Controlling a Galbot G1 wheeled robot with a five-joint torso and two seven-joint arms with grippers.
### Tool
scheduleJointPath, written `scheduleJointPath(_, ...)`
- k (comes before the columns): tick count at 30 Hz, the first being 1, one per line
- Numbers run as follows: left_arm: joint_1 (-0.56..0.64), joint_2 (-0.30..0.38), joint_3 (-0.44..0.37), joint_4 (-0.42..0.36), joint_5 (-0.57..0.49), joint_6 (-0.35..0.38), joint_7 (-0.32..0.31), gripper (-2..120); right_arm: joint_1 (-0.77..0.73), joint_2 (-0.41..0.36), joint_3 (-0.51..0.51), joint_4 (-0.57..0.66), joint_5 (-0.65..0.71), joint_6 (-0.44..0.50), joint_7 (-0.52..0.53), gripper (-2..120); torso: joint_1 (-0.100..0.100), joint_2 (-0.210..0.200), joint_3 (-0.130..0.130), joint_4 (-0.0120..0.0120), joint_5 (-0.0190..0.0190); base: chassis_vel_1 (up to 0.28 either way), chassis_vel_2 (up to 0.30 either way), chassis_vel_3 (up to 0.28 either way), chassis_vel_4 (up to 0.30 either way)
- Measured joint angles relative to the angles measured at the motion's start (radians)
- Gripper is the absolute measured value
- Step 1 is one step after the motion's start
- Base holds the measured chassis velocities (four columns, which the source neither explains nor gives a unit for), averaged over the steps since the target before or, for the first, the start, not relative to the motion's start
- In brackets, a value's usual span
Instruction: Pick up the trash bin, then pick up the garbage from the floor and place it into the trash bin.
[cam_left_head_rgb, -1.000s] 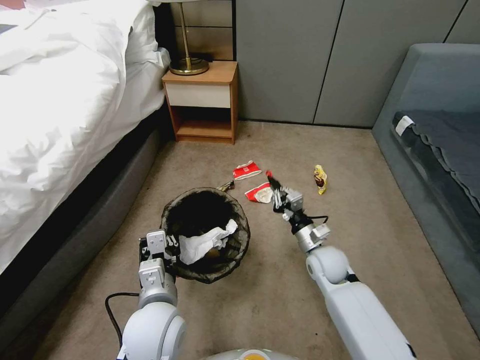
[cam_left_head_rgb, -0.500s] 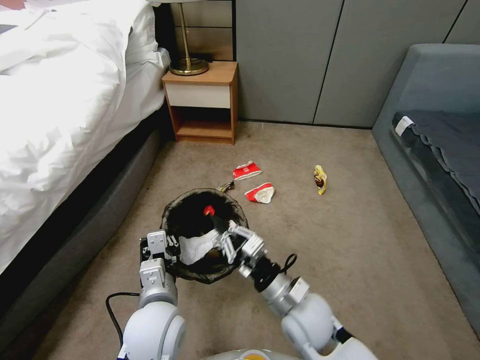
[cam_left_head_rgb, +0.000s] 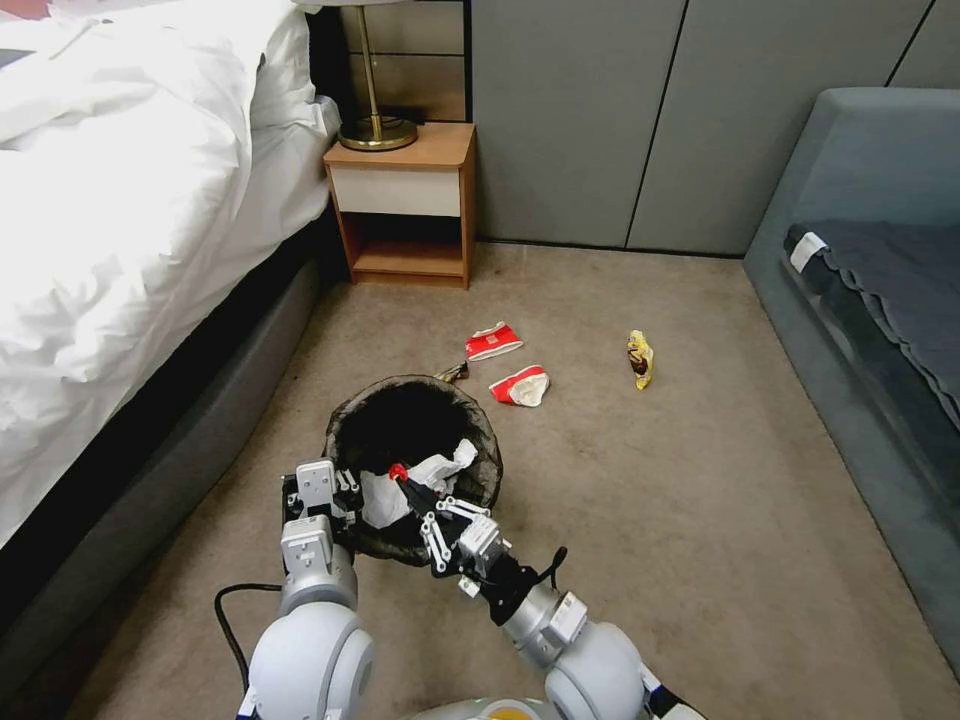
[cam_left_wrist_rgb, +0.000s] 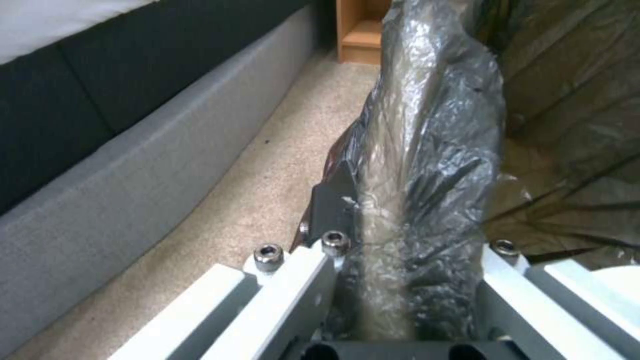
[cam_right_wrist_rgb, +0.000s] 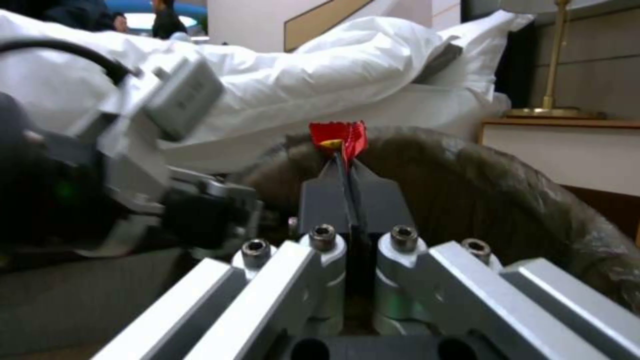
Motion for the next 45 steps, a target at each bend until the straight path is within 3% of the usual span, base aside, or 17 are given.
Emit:
scheduleJointPath(11, 0.010, 0.002, 0.004, -0.010, 0.003, 0.000, 0.000, 0, 0.036, 0.007, -0.001, -0.034, -0.009, -0.023, 0.033, 3, 0.000, 0.000, 0.000, 0.0000, 0.0000, 0.000, 0.000, 0.000, 0.000)
scheduleJointPath(13, 0.013, 0.002, 0.004, -0.014, 0.004, 0.000, 0.000, 0, 0.040, 0.007, -0.001, -0.033, -0.010, -0.027, 0.038, 15, 0.000, 0.000, 0.000, 0.0000, 0.0000, 0.000, 0.000, 0.000, 0.000)
scheduleJointPath(19, 0.019, 0.003, 0.009, -0.017, 0.008, -0.001, 0.000, 0, 0.042, 0.006, -0.002, -0.025, -0.010, -0.032, 0.043, 34, 0.000, 0.000, 0.000, 0.0000, 0.0000, 0.000, 0.000, 0.000, 0.000)
scheduleJointPath(34, 0.021, 0.005, 0.013, -0.020, 0.013, -0.004, 0.001, 0, 0.047, 0.009, -0.002, 0.002, -0.009, -0.048, 0.048, 93, 0.000, 0.000, 0.000, -0.0001, 0.0000, 0.000, 0.000, 0.000, 0.000)
scheduleJointPath(43, 0.020, 0.004, 0.013, -0.019, 0.014, -0.004, 0.001, 0, 0.042, 0.013, 0.011, 0.037, -0.009, -0.049, 0.060, 100, 0.000, 0.000, 0.000, 0.0000, 0.0000, 0.000, 0.000, 0.000, 0.000)
scheduleJointPath(45, 0.017, 0.009, 0.005, -0.014, 0.012, -0.004, 0.001, 0, 0.016, 0.021, 0.055, 0.111, -0.022, -0.057, 0.101, 100, 0.000, 0.000, 0.000, 0.0001, 0.0000, 0.000, 0.000, 0.000, 0.000)
